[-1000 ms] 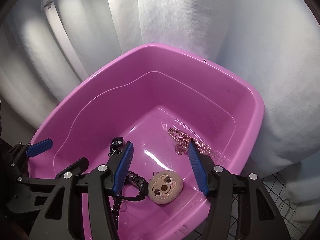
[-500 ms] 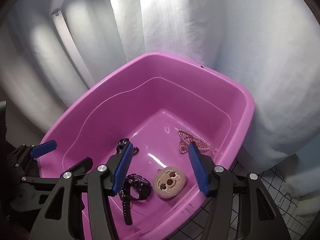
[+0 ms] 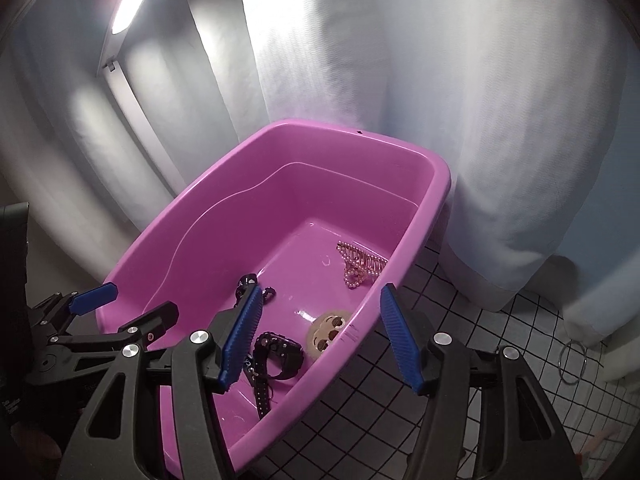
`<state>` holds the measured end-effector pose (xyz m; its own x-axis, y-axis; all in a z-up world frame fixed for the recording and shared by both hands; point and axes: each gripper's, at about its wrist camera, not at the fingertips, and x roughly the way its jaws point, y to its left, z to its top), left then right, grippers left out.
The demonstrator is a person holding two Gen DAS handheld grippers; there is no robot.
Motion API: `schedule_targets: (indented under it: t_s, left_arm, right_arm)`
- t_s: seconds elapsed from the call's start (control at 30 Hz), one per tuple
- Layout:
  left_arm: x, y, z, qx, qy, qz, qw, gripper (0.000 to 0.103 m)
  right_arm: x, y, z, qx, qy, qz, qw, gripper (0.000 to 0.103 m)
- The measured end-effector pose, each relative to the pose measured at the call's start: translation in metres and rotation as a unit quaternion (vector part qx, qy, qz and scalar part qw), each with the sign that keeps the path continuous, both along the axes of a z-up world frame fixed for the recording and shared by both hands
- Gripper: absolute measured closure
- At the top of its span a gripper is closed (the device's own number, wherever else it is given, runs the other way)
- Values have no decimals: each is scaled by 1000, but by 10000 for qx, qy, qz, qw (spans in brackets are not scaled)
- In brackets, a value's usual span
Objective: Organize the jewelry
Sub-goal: 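Move both tools away from the tub back toward the table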
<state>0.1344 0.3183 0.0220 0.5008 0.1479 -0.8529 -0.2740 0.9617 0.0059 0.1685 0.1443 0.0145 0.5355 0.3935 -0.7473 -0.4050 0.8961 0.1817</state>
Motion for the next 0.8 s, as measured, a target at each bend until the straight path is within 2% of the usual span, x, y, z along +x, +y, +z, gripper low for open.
schedule_targets:
  t_s: [0.43, 0.8]
  left_arm:
    - [-22, -10, 7, -112, -24, -583, 9982, 10]
    - [-24, -29, 25, -99, -205, -824, 9963, 10]
  right_arm:
    - [-54, -44, -6, 74, -48, -659, 9978, 44]
    - [-85, -80, -10, 234, -62, -1032, 9944, 44]
